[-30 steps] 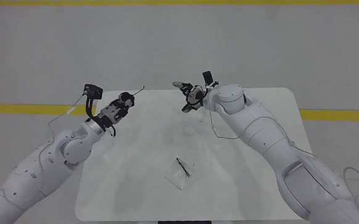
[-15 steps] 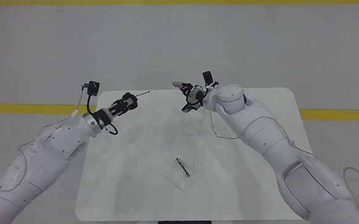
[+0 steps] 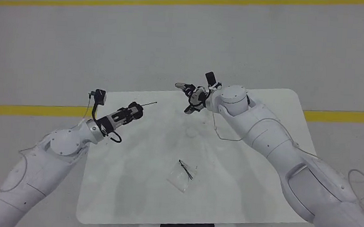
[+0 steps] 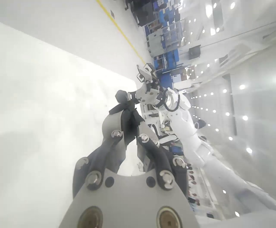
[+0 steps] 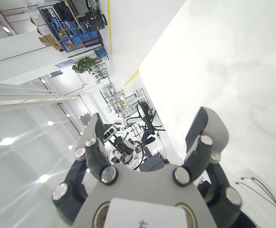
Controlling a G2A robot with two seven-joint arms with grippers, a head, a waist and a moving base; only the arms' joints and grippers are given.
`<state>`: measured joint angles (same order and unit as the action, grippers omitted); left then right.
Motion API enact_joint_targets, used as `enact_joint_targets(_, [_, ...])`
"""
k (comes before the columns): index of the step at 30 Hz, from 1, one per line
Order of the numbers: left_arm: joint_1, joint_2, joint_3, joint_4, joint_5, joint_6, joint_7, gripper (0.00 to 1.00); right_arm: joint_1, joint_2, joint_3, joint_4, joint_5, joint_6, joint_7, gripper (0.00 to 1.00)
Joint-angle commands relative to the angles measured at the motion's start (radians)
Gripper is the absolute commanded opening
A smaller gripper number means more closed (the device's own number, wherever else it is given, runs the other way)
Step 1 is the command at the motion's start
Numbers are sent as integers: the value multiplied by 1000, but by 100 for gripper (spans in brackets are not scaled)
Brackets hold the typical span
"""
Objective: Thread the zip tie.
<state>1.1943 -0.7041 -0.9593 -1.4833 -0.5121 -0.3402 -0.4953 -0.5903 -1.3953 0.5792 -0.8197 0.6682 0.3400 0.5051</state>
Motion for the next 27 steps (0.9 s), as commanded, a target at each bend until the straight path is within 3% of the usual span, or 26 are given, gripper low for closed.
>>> enact_joint_targets(1, [3, -7, -5, 12, -37, 0, -53, 0, 0, 0, 0, 0, 0, 0, 0, 100])
enact_joint_targets(5, [7, -26, -10, 56, -87, 0, -151, 0, 0, 0, 0, 0, 0, 0, 0, 100])
enact_joint_targets(14, [7, -31, -12, 54, -92, 5, -154, 0, 0, 0, 0, 0, 0, 0, 0, 100])
enact_joint_targets(17, [12, -43, -6, 62, -179, 13, -160, 0, 0, 0, 0, 0, 0, 0, 0, 100])
enact_joint_targets(21, [-6, -63, -7, 100, -338, 0, -218, 0, 0, 0, 0, 0, 0, 0, 0, 100])
enact_joint_targets(27, [-39, -111, -7, 165, -510, 0, -325, 0, 0, 0, 0, 0, 0, 0, 0, 100])
